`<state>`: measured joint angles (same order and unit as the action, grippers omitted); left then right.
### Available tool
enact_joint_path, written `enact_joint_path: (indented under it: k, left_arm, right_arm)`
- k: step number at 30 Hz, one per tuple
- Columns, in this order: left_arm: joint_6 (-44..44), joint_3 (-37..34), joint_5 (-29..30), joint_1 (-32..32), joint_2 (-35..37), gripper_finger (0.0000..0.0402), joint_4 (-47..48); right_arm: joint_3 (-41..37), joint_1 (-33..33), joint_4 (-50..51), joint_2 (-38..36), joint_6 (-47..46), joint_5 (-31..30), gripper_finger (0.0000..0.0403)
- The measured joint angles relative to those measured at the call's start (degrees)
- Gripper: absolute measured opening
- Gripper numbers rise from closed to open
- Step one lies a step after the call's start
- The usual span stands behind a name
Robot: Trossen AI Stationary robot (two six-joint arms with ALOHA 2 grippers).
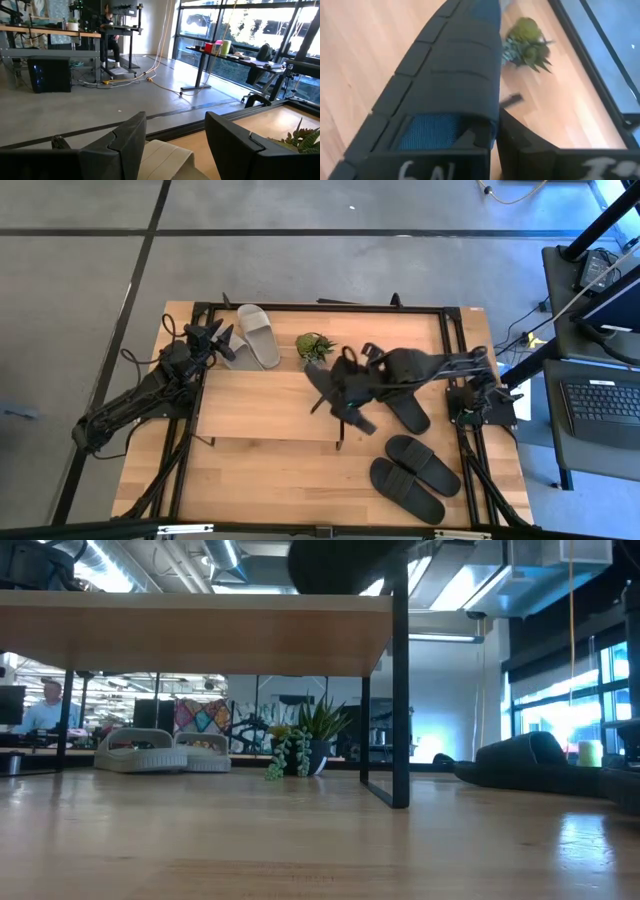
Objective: Pick and place slides into the shelf
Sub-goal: Put the black slide on the shelf
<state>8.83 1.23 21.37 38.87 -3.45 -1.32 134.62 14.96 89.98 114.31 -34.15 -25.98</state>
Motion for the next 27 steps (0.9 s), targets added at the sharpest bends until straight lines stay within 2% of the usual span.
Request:
enact_joint_path:
  k: [5, 10, 12, 19, 27]
  left_arm:
    - [0.0, 0.0, 0.0, 0.0, 0.0, 0.0195, 0.0]
    - [0.0, 0.0, 0.0, 0.0, 0.0, 0.0195, 0.0]
    - [0.0, 0.0, 0.0, 0.0, 0.0, 0.0195, 0.0]
    - [0.0, 0.0, 0.0, 0.0, 0.0, 0.0195, 0.0]
    - [0.0, 0.0, 0.0, 0.0, 0.0, 0.0195, 0.0]
  right_arm:
    - [-0.8, 0.0, -0.9, 1.8, -0.1, -0.6, 0.0013]
    - [-0.8, 0.3, -1.1, 2.4, 1.8, -10.5, 0.0013]
    - [-0.8, 0.3, -2.3, 2.4, 2.7, -12.3, 0.0013]
    - [-0.8, -0.6, -10.5, 4.7, 6.5, -11.9, 0.0013]
    - [-0.8, -2.2, -10.9, 7.7, 8.9, -11.3, 0.0013]
